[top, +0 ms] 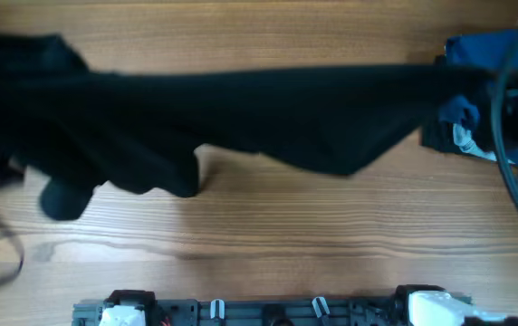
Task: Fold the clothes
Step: 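Lift the garment with both grippers and spread it flat upward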
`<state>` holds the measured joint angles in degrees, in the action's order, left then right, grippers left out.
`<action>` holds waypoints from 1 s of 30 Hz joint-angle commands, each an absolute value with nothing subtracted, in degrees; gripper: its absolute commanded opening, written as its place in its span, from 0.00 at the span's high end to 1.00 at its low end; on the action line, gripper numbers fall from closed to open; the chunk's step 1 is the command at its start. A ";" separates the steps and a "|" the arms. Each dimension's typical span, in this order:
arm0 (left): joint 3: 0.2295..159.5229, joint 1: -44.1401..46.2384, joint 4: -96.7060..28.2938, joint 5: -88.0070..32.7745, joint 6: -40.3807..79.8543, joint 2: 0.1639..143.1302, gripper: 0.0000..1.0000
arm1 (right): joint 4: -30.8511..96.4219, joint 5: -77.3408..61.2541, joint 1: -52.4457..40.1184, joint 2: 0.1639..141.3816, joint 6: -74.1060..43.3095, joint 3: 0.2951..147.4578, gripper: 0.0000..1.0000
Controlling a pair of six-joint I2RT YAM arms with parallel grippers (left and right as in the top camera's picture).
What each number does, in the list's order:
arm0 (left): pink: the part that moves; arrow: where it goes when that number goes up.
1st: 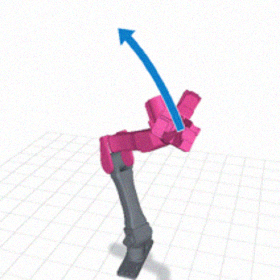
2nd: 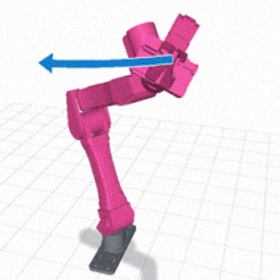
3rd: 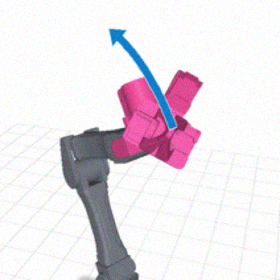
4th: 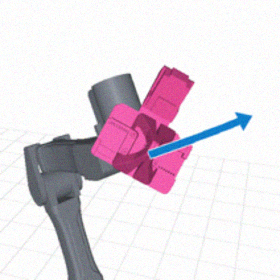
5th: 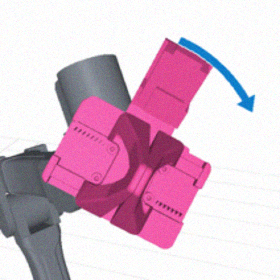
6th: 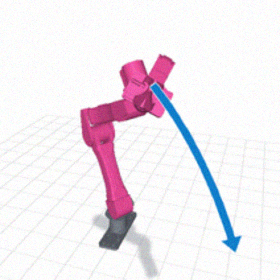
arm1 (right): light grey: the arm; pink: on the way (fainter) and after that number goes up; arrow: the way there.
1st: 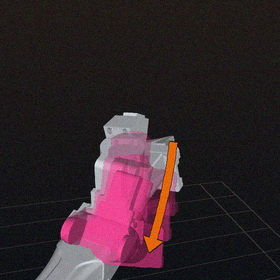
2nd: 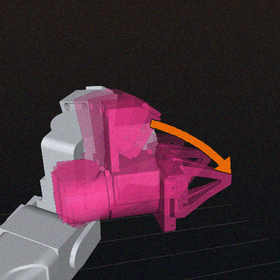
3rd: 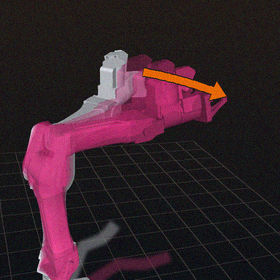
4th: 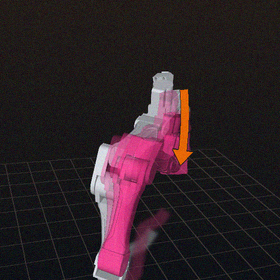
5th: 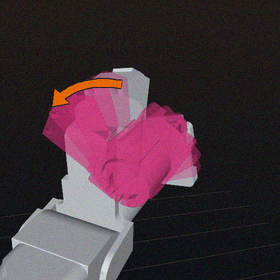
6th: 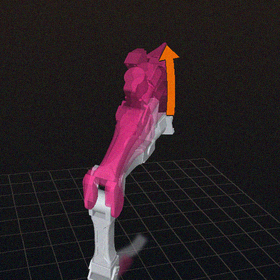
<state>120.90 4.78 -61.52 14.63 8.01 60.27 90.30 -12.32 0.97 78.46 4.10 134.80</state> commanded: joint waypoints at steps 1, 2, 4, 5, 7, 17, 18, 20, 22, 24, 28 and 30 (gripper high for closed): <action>121.84 4.62 -61.69 13.32 9.13 56.42 0.96 | 92.09 -7.57 1.63 74.35 -0.12 136.25 0.96; 121.84 4.62 -62.30 13.30 9.47 56.34 0.96 | 92.12 -7.18 1.63 73.56 -0.38 136.22 0.96; 121.84 4.62 -64.75 13.34 9.45 57.41 0.96 | 92.09 -6.72 1.63 72.95 -0.43 136.22 0.96; 121.84 4.62 -65.47 13.37 9.45 58.30 0.96 | 92.12 -5.96 1.63 73.38 -0.47 136.22 0.96; 121.84 4.62 -66.67 13.52 9.47 61.89 0.96 | 92.12 -5.93 1.63 75.46 -0.56 135.85 0.96; 121.84 4.60 -67.29 13.56 9.45 84.29 0.96 | 90.50 -5.96 1.63 94.24 1.52 125.01 0.96; 121.84 4.60 -67.11 13.54 9.45 87.29 0.96 | 89.56 -5.98 1.63 96.42 1.54 123.68 0.96; 121.84 4.60 -66.87 13.54 9.45 92.36 0.96 | 87.11 -5.98 1.63 100.51 1.56 121.14 0.96; 121.84 4.60 -66.19 13.54 9.45 97.10 0.96 | 83.74 -6.09 1.56 104.07 1.78 118.89 0.96; 121.84 4.60 -64.58 13.52 9.43 102.35 0.96 | 79.33 -7.68 1.58 108.25 3.29 116.42 0.96; 121.84 4.62 -59.90 13.50 9.45 111.61 0.96 | 71.37 -7.68 1.56 117.14 4.51 114.65 0.96; 121.84 4.62 -56.51 13.28 9.45 116.95 0.96 | 65.63 -7.68 1.56 123.02 4.49 114.65 0.96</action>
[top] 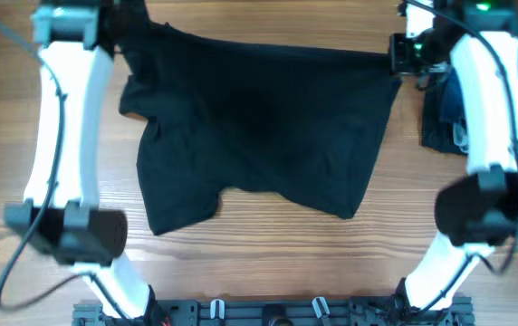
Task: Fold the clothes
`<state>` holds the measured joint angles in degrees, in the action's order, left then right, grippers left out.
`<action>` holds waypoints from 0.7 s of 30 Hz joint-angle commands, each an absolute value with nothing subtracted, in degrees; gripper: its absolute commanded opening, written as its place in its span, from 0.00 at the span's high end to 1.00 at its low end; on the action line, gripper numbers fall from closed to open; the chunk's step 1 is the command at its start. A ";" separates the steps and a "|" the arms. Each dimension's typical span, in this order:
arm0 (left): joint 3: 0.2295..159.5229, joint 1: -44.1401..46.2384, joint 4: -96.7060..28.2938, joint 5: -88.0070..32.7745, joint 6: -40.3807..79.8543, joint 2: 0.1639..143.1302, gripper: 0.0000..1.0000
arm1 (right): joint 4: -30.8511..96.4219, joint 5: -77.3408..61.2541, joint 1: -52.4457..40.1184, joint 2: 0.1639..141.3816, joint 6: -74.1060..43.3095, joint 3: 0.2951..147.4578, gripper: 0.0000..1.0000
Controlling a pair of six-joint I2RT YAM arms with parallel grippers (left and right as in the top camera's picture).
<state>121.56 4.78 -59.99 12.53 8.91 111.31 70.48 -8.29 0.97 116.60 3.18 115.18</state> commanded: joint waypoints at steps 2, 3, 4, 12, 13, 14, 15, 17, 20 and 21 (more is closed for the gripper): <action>121.84 4.67 -53.52 13.28 9.45 120.49 0.96 | 61.49 -7.97 1.56 126.98 4.29 114.65 0.96; 121.84 4.67 -51.68 13.28 9.47 122.28 0.96 | 59.99 -8.14 1.58 128.35 4.16 114.65 0.96; 121.84 4.67 -50.33 13.30 9.45 123.44 0.96 | 58.61 -8.14 1.58 129.25 3.97 114.65 0.96; 121.84 4.67 -44.38 13.32 9.43 123.70 0.96 | 56.60 -10.57 1.58 127.07 3.95 114.87 0.96; 121.84 4.71 -44.84 13.32 9.43 122.72 0.96 | 57.65 -11.64 1.58 125.60 4.27 115.09 0.96; 121.84 4.78 -45.58 13.32 9.43 121.27 0.96 | 58.63 -12.36 1.58 123.81 4.51 115.35 0.96; 121.84 4.78 -46.44 13.32 9.43 119.66 0.96 | 59.51 -12.51 1.58 122.13 4.49 115.50 0.96; 121.84 4.78 -48.69 13.34 9.41 115.70 0.96 | 61.80 -12.51 1.58 117.27 4.69 115.55 0.96; 121.84 4.78 -52.21 13.34 9.43 107.48 0.96 | 65.43 -12.49 1.54 108.51 4.86 115.55 0.96; 121.84 4.78 -53.25 13.30 9.43 104.14 0.96 | 66.92 -12.47 1.54 105.16 4.97 115.55 0.96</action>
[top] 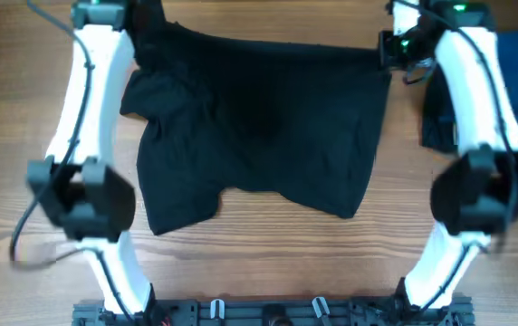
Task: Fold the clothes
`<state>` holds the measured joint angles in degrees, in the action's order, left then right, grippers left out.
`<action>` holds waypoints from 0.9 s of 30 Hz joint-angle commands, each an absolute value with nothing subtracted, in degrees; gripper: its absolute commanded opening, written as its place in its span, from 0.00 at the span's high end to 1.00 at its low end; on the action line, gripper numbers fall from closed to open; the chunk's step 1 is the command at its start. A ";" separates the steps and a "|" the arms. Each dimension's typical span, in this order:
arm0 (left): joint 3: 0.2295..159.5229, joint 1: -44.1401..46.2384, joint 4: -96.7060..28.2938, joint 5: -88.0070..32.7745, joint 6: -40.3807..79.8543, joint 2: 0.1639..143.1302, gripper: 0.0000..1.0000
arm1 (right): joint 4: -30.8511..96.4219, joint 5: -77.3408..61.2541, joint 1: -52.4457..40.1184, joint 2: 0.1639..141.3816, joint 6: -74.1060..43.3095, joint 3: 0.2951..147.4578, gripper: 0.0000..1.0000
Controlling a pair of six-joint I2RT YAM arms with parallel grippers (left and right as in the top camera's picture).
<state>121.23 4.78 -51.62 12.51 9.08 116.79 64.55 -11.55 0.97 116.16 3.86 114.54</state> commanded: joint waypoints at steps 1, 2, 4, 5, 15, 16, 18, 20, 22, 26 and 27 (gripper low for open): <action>121.84 4.78 -54.06 13.30 9.43 101.69 0.96 | 68.03 -12.47 1.54 102.59 4.95 115.55 0.96; 121.84 4.78 -55.24 13.30 9.43 98.28 0.96 | 69.36 -12.47 1.54 99.61 4.93 115.55 0.96; 121.84 4.78 -57.32 13.30 9.43 92.99 0.96 | 71.85 -12.45 1.52 94.50 4.84 115.55 0.96; 121.84 4.78 -58.26 13.30 9.43 90.70 0.96 | 72.95 -12.45 1.54 92.47 4.45 115.55 0.96; 121.84 4.78 -68.34 13.30 9.43 70.72 0.96 | 83.79 -12.45 1.52 74.04 4.16 115.55 0.96; 121.84 4.78 -69.32 13.30 9.43 68.38 0.96 | 84.64 -12.43 1.52 72.29 3.95 115.55 0.96; 121.84 4.78 -69.95 13.30 9.43 65.45 0.96 | 85.73 -12.43 1.52 69.49 3.81 115.55 0.96; 121.84 4.78 -69.84 13.28 9.43 62.19 0.96 | 86.43 -11.60 1.52 66.32 2.81 115.55 0.96; 121.84 4.78 -69.63 13.28 9.43 60.23 0.96 | 86.41 -11.60 1.52 64.79 2.57 115.55 0.96; 121.84 4.78 -70.19 13.28 9.45 60.55 0.96 | 86.43 -11.62 1.52 65.98 2.55 115.55 0.96; 121.84 4.78 -70.59 13.28 9.45 61.45 0.96 | 86.48 -11.62 1.52 66.94 2.55 115.55 0.96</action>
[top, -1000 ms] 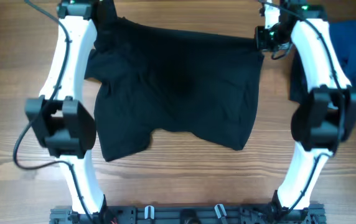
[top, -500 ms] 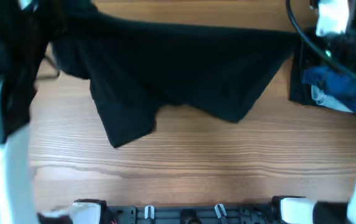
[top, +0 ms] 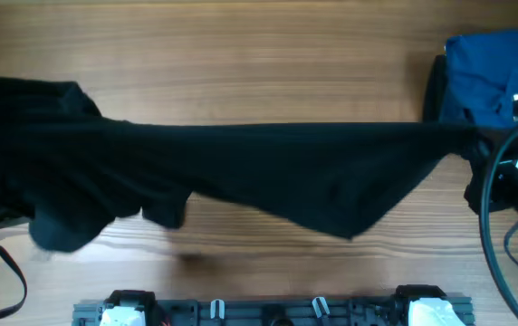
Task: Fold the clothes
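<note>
A black garment [top: 268, 167] hangs stretched in a wide band across the overhead view, raised off the table and close to the camera. Its lower edge sags to a point right of the middle, and loose folds bunch at the left end [top: 60, 217]. My right gripper [top: 478, 145] meets the cloth's right corner and is shut on it, beside its white and black arm. My left gripper is at the left edge with the cloth draped over it, so its fingers are hidden. The taut cloth shows that end is held.
A pile of blue clothes [top: 490, 72] lies at the far right of the wooden table [top: 259, 54]. Black cables [top: 490, 244] loop by the right arm and at the lower left. The arms' base rail [top: 268, 310] runs along the near edge.
The black garment lay spread flat on the table with both grippers at its far corners. Now it is lifted and pulled out wide, with the arms at the left and right edges.
At first the garment hung stretched in the air across the far half of the table. Then it lay spread flat with both arms reaching to its far corners, and stayed so. Now it is raised and stretched again, nearer the table's middle.
</note>
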`<state>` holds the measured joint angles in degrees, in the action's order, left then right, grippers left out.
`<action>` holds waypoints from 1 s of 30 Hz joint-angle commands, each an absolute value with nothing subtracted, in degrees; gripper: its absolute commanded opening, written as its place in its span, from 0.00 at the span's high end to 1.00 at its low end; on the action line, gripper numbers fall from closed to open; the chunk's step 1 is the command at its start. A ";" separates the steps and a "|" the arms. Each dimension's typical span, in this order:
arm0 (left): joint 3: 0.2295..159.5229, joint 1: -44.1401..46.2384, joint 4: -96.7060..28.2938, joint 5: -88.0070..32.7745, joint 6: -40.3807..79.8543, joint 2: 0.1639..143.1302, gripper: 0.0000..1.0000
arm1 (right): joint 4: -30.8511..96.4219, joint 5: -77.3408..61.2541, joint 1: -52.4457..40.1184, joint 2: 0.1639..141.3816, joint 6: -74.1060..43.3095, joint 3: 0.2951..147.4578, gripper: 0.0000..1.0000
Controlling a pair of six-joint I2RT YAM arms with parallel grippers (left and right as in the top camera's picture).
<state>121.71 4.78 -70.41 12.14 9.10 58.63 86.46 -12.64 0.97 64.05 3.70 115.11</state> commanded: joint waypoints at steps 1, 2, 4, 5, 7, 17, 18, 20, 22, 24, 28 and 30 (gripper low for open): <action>121.84 4.78 -71.07 13.28 9.47 62.59 0.96 | 86.61 -11.62 1.52 68.27 2.57 115.55 0.96; 121.84 4.78 -71.46 13.28 9.56 63.37 0.96 | 86.76 -11.64 1.52 69.49 2.61 115.55 0.96; 121.84 4.78 -72.64 13.26 9.89 66.28 0.96 | 87.33 -11.62 1.52 72.88 2.68 115.55 0.96; 121.84 4.78 -73.21 13.23 9.89 67.92 0.96 | 87.59 -11.64 1.52 74.63 2.87 115.52 0.96; 121.84 4.78 -74.70 13.26 9.89 72.25 0.96 | 87.96 -11.62 1.52 79.53 3.01 115.37 0.96; 121.84 4.78 -77.10 13.26 9.87 98.94 0.96 | 84.88 -11.66 1.52 104.60 5.82 114.65 0.96; 121.84 4.78 -76.73 13.26 9.87 102.00 0.96 | 84.05 -11.64 1.52 107.31 5.89 114.65 0.96; 121.84 4.78 -75.24 13.28 9.85 108.51 0.96 | 81.89 -11.64 1.52 112.88 6.00 114.65 0.96; 121.84 4.78 -71.61 13.28 9.85 116.05 0.96 | 76.82 -11.64 1.52 120.09 6.28 114.65 0.96; 121.84 4.78 -67.26 13.26 9.85 120.90 0.96 | 71.40 -11.64 1.48 124.70 6.72 114.65 0.96; 121.84 4.78 -53.91 13.26 9.85 128.46 0.96 | 55.96 -12.12 1.23 132.38 5.17 114.65 0.96; 121.84 4.78 -46.28 13.04 9.87 131.13 0.96 | 48.01 -12.10 0.93 135.33 3.77 114.65 0.96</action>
<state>121.34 4.78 -53.15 12.10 9.34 128.62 55.07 -12.36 0.97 131.92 5.61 114.61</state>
